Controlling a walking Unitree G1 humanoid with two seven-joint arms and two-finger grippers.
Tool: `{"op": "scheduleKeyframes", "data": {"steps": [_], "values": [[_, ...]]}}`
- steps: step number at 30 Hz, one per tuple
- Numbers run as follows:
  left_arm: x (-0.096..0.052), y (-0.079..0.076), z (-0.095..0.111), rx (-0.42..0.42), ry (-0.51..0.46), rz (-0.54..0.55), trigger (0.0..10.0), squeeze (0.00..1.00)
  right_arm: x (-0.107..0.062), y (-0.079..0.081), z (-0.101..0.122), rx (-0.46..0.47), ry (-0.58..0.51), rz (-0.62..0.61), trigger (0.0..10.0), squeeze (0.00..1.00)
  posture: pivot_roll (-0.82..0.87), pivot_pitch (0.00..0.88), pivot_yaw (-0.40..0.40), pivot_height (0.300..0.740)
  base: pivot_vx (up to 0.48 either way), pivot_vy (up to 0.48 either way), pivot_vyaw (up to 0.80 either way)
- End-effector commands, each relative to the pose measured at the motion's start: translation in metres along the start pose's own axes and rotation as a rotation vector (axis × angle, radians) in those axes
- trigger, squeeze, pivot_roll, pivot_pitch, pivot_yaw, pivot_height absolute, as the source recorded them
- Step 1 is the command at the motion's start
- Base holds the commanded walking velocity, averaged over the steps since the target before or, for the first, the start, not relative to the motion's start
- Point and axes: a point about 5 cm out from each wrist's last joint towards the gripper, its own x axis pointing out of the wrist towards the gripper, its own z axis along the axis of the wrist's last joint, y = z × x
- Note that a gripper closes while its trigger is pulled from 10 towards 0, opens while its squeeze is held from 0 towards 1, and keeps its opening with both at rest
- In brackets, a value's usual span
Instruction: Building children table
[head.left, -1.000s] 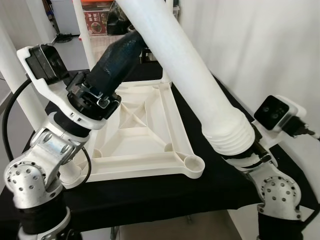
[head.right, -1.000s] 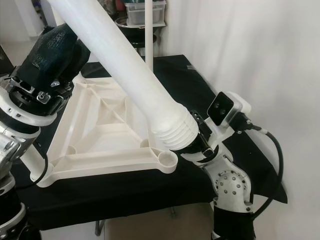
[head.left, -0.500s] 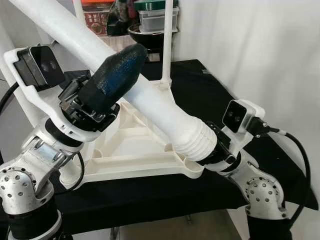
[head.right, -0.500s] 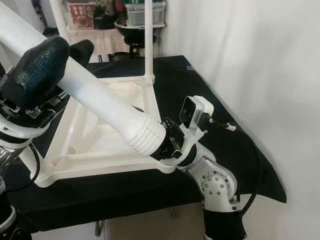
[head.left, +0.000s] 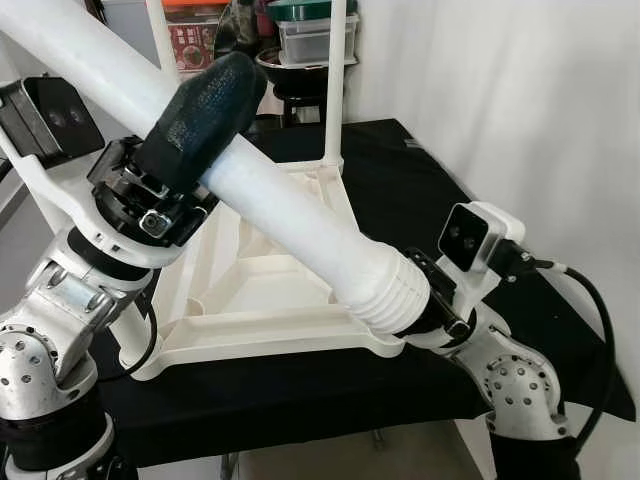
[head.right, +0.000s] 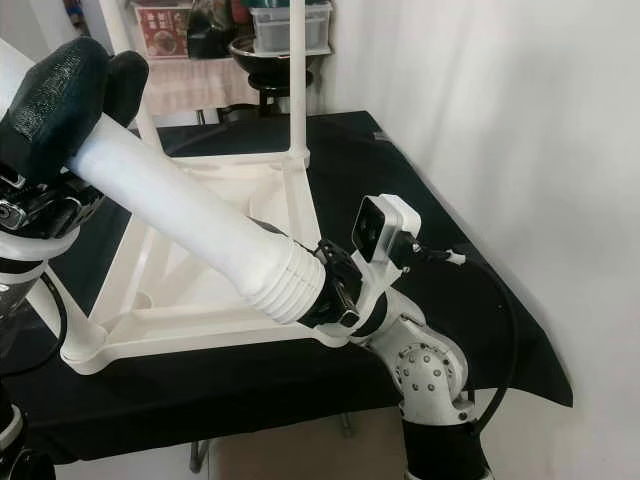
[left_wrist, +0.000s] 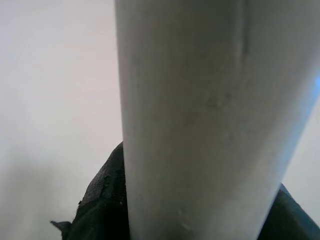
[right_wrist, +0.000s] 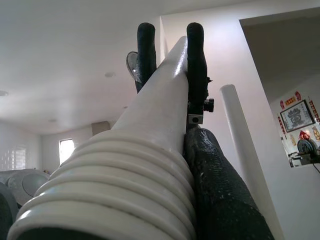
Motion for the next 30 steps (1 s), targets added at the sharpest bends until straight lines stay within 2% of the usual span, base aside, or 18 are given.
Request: {"op": "scheduleKeyframes", "data": {"steps": [1,7,8,10,19,21,22,24,25,26,27,29,30], "values": [[0.002,-0.010,0.003,-0.006,-0.010,-0.070,0.0,0.00,-0.009,-0.005,-0.003,-0.004,0.000,-0.076,10.0,0.00,-0.03,0.000,-0.004,0.740,0.000,0.000,0.00],[0.001,-0.010,0.005,-0.001,-0.017,-0.064,0.0,0.00,-0.014,-0.011,-0.006,-0.006,0.004,-0.148,10.0,0.00,-0.03,0.000,-0.006,0.740,0.000,0.000,0.00],[0.001,-0.010,0.008,0.010,-0.027,-0.057,0.0,0.00,-0.017,-0.013,-0.008,0.004,0.010,-0.176,10.0,1.00,-0.03,0.000,-0.007,0.740,0.000,0.000,0.00],[0.001,-0.010,0.012,0.021,-0.036,-0.050,0.0,0.00,-0.020,-0.013,-0.009,0.011,0.016,-0.198,10.0,1.00,-0.03,0.000,-0.006,0.740,0.000,0.000,0.00],[0.007,-0.009,0.056,0.139,-0.084,-0.043,0.0,0.00,-0.035,-0.008,-0.010,-0.005,0.045,-0.267,10.0,1.00,-0.04,0.000,-0.001,0.740,0.000,0.000,0.00],[0.007,-0.009,0.056,0.139,-0.084,-0.043,0.0,0.00,-0.035,-0.008,-0.010,-0.005,0.045,-0.267,10.0,1.00,-0.04,0.000,-0.001,0.740,0.000,0.000,0.00],[0.009,-0.007,0.063,0.180,-0.066,-0.035,0.0,0.00,-0.038,-0.008,-0.011,-0.015,0.057,-0.289,10.0,1.00,-0.04,0.000,-0.008,0.740,0.000,0.000,0.00],[0.016,0.000,0.068,0.310,0.049,0.016,0.0,0.00,-0.044,-0.009,-0.014,-0.057,0.128,-0.341,10.0,1.00,-0.04,0.000,-0.008,0.740,0.000,0.000,0.00],[0.016,0.000,0.068,0.310,0.049,0.016,0.0,0.00,-0.044,-0.009,-0.014,-0.057,0.128,-0.341,10.0,1.00,-0.04,0.000,-0.008,0.740,0.000,0.000,0.00],[0.018,0.007,0.065,0.374,0.135,0.052,0.0,0.00,-0.048,-0.008,-0.017,-0.091,0.214,-0.347,10.0,1.00,-0.04,0.000,-0.008,0.740,0.000,0.000,0.00],[0.018,0.007,0.065,0.374,0.135,0.052,0.0,0.00,-0.048,-0.008,-0.017,-0.091,0.214,-0.347,10.0,1.00,-0.04,0.000,-0.008,0.740,0.000,0.000,0.00],[0.016,0.019,0.056,0.472,0.292,0.111,0.0,0.00,-0.056,-0.007,-0.018,-0.178,0.396,-0.331,10.0,1.00,-0.04,0.000,-0.003,0.740,0.000,0.000,0.00],[0.014,0.026,0.046,0.514,0.394,0.130,0.0,0.00,-0.061,-0.007,-0.015,-0.243,0.530,-0.308,10.0,1.00,-0.05,0.000,-0.001,0.740,0.000,0.000,0.00]]}}
